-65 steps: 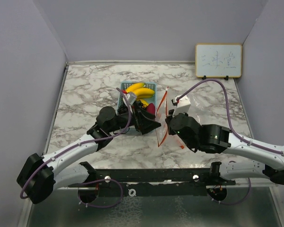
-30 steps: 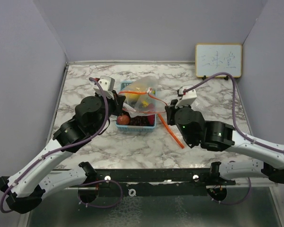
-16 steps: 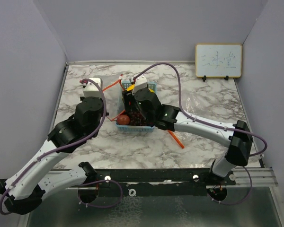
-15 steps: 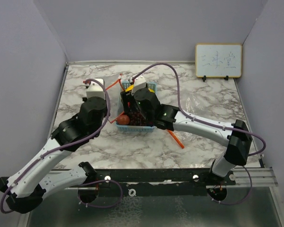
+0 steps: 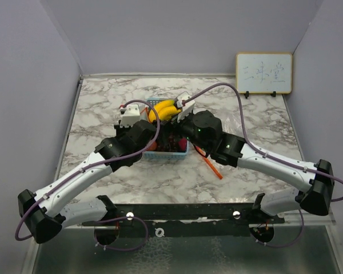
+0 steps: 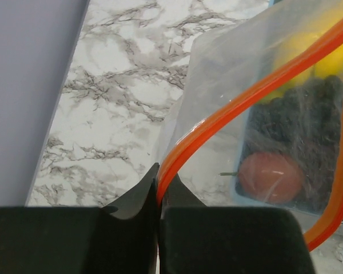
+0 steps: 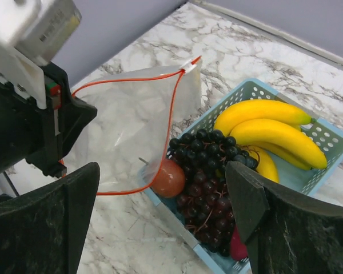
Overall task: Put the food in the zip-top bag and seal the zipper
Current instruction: Open the zipper of the food storage bag, then pick up the fake fruit from the bin.
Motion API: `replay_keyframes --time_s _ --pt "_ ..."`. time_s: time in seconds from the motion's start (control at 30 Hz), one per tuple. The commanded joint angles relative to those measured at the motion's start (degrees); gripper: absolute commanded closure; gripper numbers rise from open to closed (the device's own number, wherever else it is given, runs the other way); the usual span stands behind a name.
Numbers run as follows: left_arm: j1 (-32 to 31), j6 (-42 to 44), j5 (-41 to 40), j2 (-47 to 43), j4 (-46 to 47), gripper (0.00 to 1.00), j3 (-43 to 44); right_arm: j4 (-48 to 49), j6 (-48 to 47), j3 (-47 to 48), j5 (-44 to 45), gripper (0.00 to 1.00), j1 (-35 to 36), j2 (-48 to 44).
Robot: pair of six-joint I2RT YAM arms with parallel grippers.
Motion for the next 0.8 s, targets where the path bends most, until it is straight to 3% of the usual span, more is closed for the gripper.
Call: replay_keyframes --time_s 0.0,0.17,0.37,0.63,0.77 --pt "0.4 -2.3 -4.2 -2.6 -2.1 1.0 -1.7 1.0 2.6 -2.0 3.2 0.1 -1.8 -3.3" --pt "0.5 -3.9 -5.5 -7.3 -4.6 1.0 -1.6 -2.4 6.0 -2.5 5.6 0.11 -5.6 -1.2" --pt "0.5 -4.8 -5.9 -13.4 -3.8 1.0 -4.1 -3.6 6.6 -0.3 1.2 0.13 -10.4 4.5" --pt "0.7 -10.9 -10.9 -10.4 -13.1 1.0 -2.8 -3.8 5.2 4.8 -6.1 0.13 -12.2 16.7" --pt "0.7 -10.3 -10.8 -11.3 -11.6 1.0 -3.9 -4.1 5.6 4.3 -8.0 0.14 -12.2 18.3"
